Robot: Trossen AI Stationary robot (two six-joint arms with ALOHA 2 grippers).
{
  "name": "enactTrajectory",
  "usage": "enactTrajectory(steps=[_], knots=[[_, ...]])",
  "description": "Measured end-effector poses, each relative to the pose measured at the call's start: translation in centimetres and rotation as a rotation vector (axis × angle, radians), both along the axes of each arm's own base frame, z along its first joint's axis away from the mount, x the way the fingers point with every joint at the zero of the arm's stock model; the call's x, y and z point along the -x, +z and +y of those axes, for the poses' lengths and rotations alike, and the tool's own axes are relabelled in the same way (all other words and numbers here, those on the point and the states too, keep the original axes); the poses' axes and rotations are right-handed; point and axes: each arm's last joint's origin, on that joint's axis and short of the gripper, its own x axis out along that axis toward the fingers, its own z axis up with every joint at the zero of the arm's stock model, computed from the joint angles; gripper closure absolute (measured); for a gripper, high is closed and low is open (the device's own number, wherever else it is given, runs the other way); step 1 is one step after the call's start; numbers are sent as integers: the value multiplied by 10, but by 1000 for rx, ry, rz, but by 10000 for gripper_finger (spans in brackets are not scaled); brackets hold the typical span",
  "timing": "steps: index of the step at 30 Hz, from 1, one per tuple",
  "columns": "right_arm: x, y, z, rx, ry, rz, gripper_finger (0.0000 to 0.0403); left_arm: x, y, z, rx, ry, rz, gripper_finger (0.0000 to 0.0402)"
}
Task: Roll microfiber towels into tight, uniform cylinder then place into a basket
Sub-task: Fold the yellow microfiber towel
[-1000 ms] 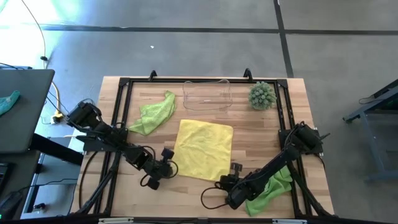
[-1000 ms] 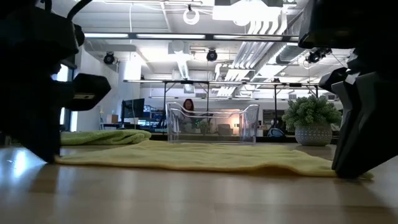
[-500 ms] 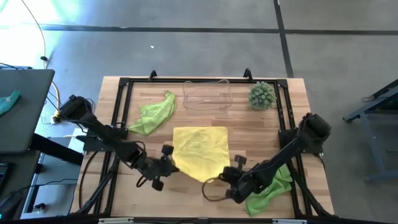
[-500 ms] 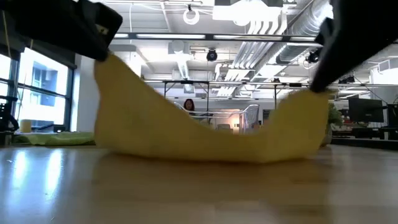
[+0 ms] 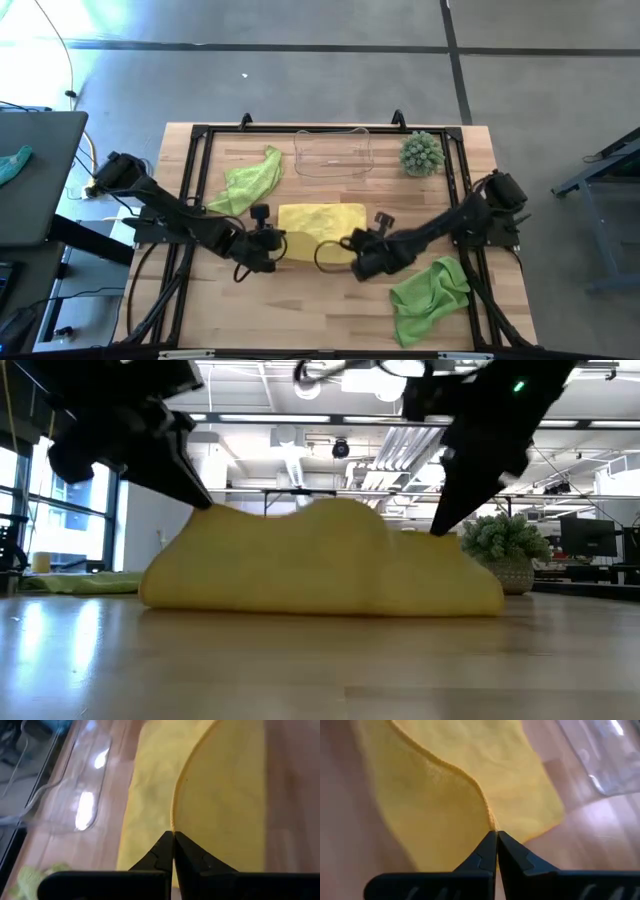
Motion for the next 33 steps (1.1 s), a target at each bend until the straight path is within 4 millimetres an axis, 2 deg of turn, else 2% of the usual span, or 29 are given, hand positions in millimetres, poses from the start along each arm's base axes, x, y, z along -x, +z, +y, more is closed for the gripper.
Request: enactTrajectory(steps=[8, 12, 18, 21, 24, 33], knots=[[-2, -18, -51, 25, -105, 89, 402, -8, -23, 32, -18, 142, 79, 401], [-1, -31, -65, -30, -125, 89, 402, -12, -25, 42, 2, 203, 51, 401], [0, -46, -75, -33, -90, 63, 402, -15, -24, 43, 35, 212, 21, 401], [0, -49, -79, -30, -74, 44, 402, -16, -24, 44, -12, 132, 76, 401], [-3, -49, -82, -26, -65, 32, 402, -19, -22, 50, -5, 88, 112, 401], [-6, -48, -96, 15, -85, 24, 402, -24, -17, 67, 18, 147, 86, 401]])
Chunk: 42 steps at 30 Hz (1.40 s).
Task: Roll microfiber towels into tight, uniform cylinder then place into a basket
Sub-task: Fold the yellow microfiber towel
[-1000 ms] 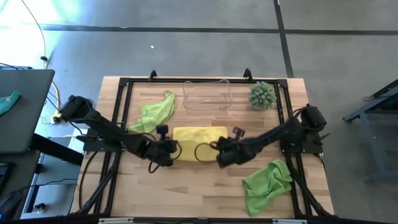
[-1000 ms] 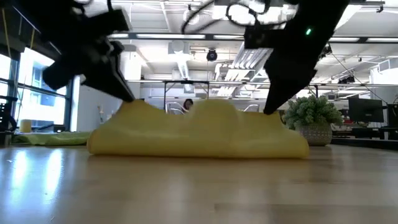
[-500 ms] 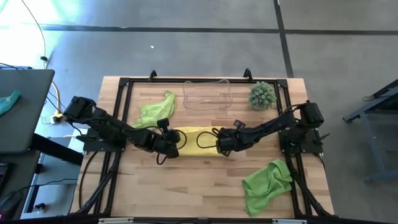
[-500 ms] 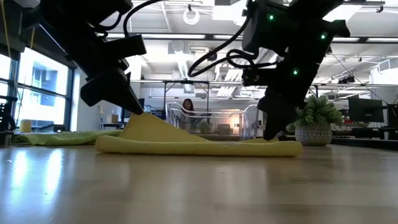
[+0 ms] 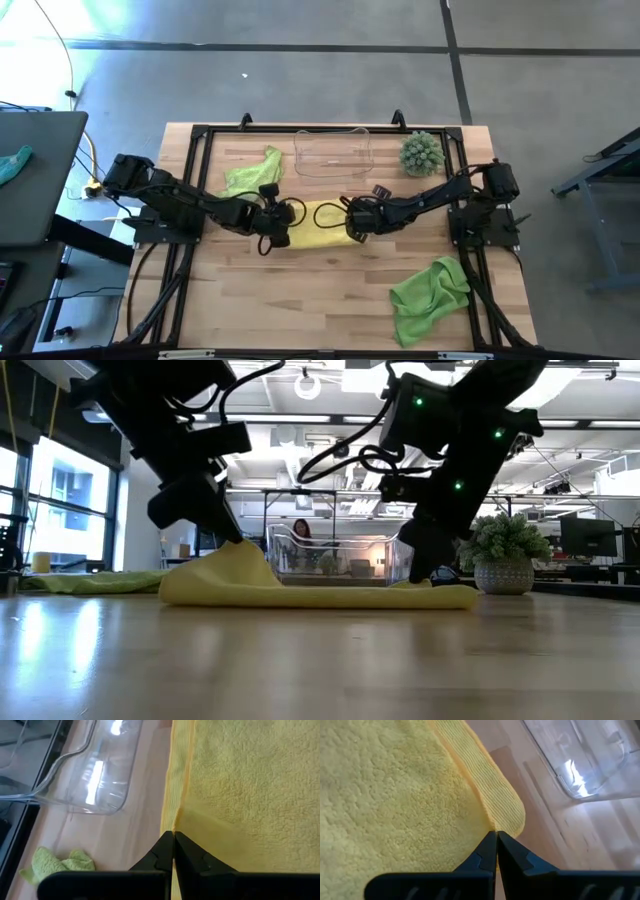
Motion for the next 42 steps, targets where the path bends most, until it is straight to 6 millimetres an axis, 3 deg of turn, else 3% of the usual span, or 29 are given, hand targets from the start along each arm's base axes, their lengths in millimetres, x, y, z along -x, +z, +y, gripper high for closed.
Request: enactTrajectory(steps=[22, 36, 42], knots=[[-1, 3, -6, 93, -28, -16, 402, 0, 7, -2, -114, 56, -49, 401], [-7, 4, -26, 39, -59, -55, 402, 2, 6, -1, -128, 61, -24, 401], [-7, 4, -28, 38, -69, -59, 356, 3, 5, -1, -129, 60, -11, 401]])
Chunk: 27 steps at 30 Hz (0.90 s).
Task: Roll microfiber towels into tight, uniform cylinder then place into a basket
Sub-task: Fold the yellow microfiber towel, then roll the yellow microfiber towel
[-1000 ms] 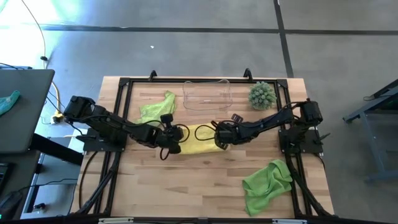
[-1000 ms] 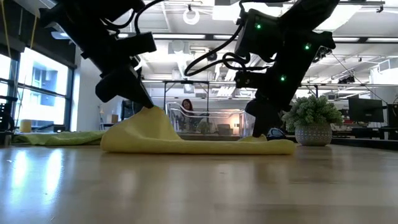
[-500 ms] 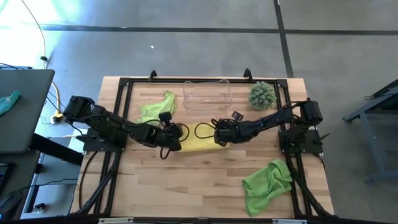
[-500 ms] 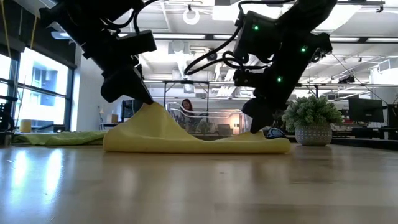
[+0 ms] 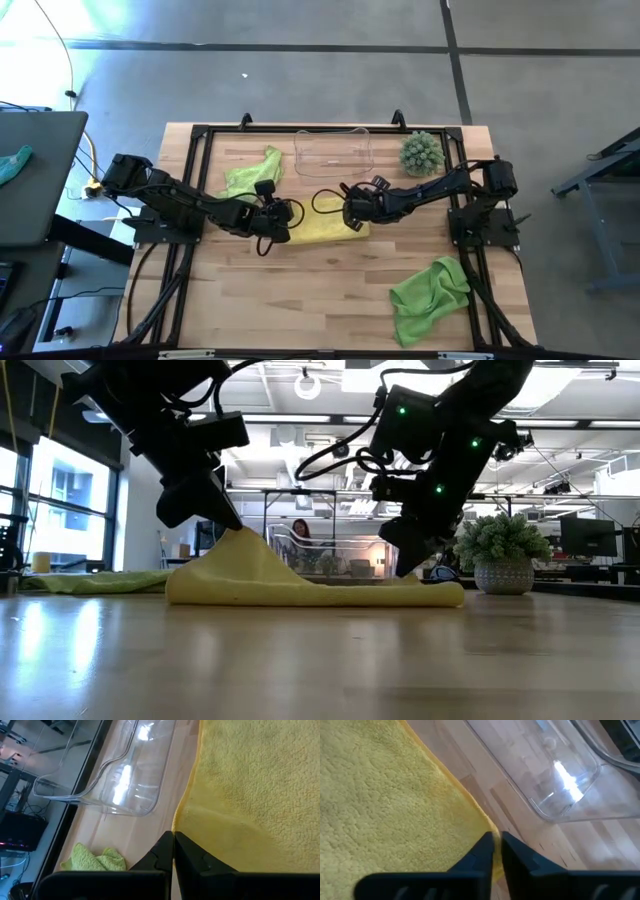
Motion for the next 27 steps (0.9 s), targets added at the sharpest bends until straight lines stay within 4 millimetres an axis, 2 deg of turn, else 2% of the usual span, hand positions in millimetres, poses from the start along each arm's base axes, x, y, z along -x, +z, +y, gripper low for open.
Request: enactTrajectory(steps=[6, 9, 15, 20, 23, 27], knots=[[0, 0, 1, -10, 7, 1, 265, 0, 0, 0, 1, 0, 0, 401], [0, -1, 3, -91, -30, -36, 240, 0, 0, 0, 3, 0, 1, 401], [-1, -2, 8, -210, -74, -78, 237, 0, -1, 2, 37, -12, 5, 391], [-1, -3, 16, -264, -47, -78, 247, 0, -5, 2, 34, -11, 32, 341], [-1, -3, 24, -323, -61, -96, 251, 3, -5, 3, -27, 28, 55, 308], [0, -3, 37, -386, -99, -124, 254, 5, -2, 5, -78, 96, 15, 287]])
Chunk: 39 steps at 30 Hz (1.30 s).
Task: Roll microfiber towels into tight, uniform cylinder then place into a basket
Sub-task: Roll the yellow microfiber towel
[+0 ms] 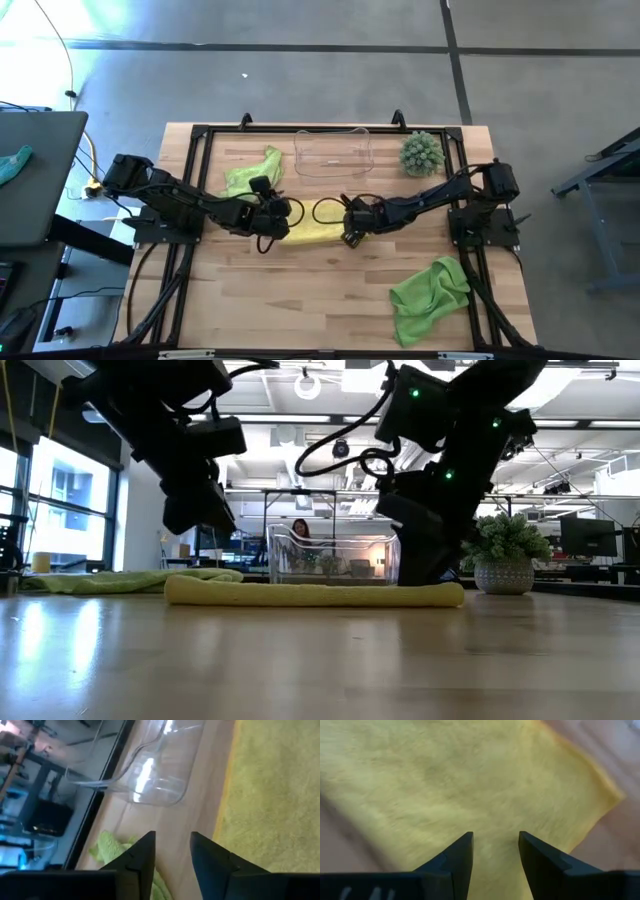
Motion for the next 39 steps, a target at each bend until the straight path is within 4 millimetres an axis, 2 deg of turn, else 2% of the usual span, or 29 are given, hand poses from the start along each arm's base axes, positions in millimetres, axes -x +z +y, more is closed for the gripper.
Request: enactTrajectory(steps=[2, 5, 9, 14, 18, 23, 25, 28, 31, 35, 39], knots=[[1, 0, 7, -17, -16, -9, 254, -2, 0, -1, 59, -15, -29, 285], [2, 0, 13, 15, -8, -14, 254, -3, -4, -2, 253, -88, -15, 287], [6, -4, 13, 101, -23, -9, 254, -6, -16, -2, 496, -138, 12, 293], [14, -13, 1, 171, -44, 33, 254, -11, -39, -4, 626, -120, 63, 300], [17, -15, -13, 253, -49, 70, 254, -21, -50, -11, 770, -147, 23, 305], [10, -11, -34, 427, -29, 65, 254, -38, -49, -27, 1043, -274, -132, 312], [5, -8, -41, 479, -22, 40, 254, -43, -46, -32, 1096, -349, -197, 316], [1, 1, -46, 491, -11, 6, 254, -54, -27, -38, 1055, -509, -333, 321], [-5, 24, -38, 389, 5, -101, 254, -52, -16, -38, 961, -601, -344, 323], [-8, 41, -13, 160, 4, -253, 254, -44, 5, -35, 788, -681, -338, 323], [-7, 38, 25, 54, 7, -319, 254, -33, 8, -30, 616, -654, -218, 324]])
